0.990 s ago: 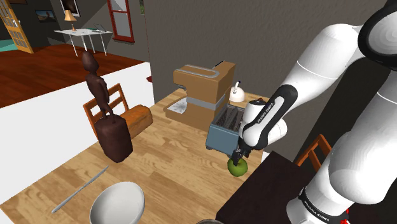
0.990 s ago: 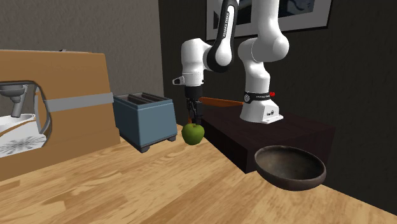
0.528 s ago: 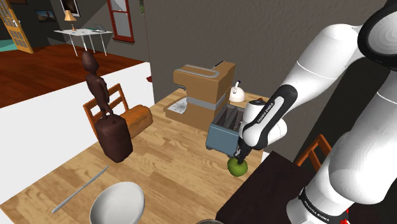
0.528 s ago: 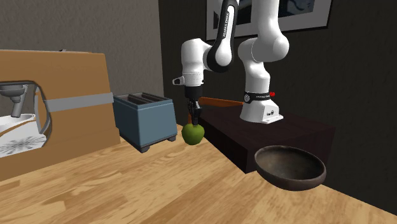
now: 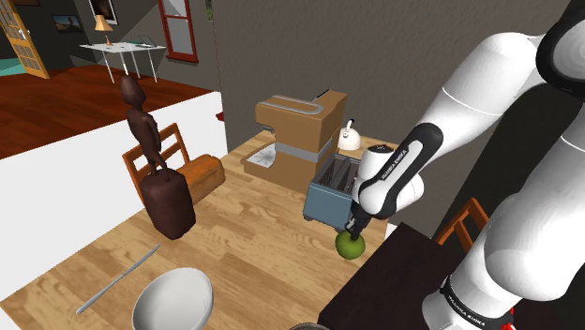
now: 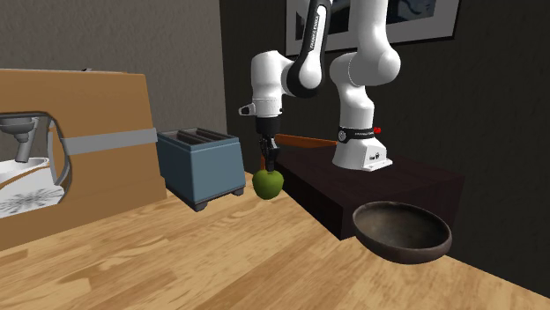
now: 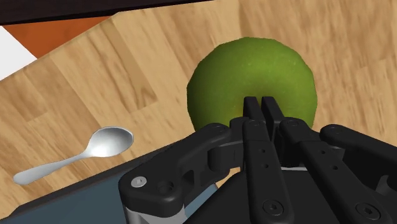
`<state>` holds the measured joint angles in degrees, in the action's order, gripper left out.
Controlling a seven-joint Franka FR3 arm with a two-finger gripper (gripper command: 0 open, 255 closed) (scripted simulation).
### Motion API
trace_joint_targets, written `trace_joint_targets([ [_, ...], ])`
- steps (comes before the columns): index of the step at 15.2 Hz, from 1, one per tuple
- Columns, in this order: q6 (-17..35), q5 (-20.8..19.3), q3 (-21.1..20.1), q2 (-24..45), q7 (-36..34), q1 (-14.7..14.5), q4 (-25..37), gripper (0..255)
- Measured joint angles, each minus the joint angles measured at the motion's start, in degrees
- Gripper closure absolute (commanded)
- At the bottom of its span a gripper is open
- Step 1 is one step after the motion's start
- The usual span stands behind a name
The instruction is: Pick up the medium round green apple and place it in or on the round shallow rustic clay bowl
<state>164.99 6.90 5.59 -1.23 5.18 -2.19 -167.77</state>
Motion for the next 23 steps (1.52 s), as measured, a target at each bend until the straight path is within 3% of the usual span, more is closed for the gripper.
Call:
trace_joint_targets([
  [9, -10.8, -5.3, -0.4, -11.5, -3.8, 1.9, -0.6, 255],
  [23, -27.3, -7.0, -1.4, -25.6, -5.5, 3.1, 1.9, 255],
])
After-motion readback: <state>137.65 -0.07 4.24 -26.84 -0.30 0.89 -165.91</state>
